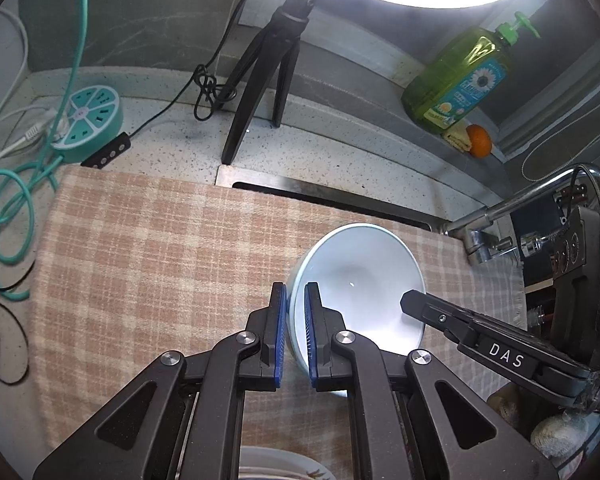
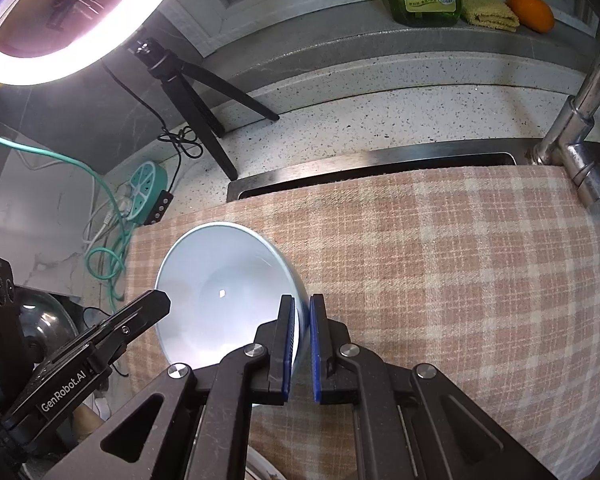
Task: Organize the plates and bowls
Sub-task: 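Lift the light blue bowl with both grippers and carry it over the steel bowls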
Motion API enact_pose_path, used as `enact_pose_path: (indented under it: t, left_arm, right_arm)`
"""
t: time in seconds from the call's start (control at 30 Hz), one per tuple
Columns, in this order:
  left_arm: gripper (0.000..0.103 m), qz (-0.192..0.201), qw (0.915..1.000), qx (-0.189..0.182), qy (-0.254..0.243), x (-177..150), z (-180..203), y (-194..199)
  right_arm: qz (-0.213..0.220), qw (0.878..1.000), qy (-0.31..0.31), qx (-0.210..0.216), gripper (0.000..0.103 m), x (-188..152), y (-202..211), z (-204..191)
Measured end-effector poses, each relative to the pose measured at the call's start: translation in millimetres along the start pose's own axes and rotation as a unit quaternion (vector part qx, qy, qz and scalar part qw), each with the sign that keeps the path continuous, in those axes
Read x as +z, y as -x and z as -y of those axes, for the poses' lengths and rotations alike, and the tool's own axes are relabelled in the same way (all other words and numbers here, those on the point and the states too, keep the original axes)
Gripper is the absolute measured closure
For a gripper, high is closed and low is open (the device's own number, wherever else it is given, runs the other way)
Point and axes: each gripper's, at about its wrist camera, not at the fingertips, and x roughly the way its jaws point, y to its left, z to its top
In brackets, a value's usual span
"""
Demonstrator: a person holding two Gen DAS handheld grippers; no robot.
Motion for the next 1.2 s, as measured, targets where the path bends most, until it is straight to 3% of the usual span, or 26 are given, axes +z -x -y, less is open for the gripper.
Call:
enact_pose_path:
  t: [0.67,1.2]
  left_arm:
    - [0.096,0.049,0.9988,-0.001,0.005,-43.0,48.1,51.1]
    - [0.096,0.052,0.9984,-0.002,0.024,-97.5,87.0,54.6]
  right_arm:
    - [0.013,0.999,0.032,0.028,0.096,-30.4,60.3,21.2]
    - [0.006,0.998,0.052,0.03,0.096,-67.6,94.4,61.0]
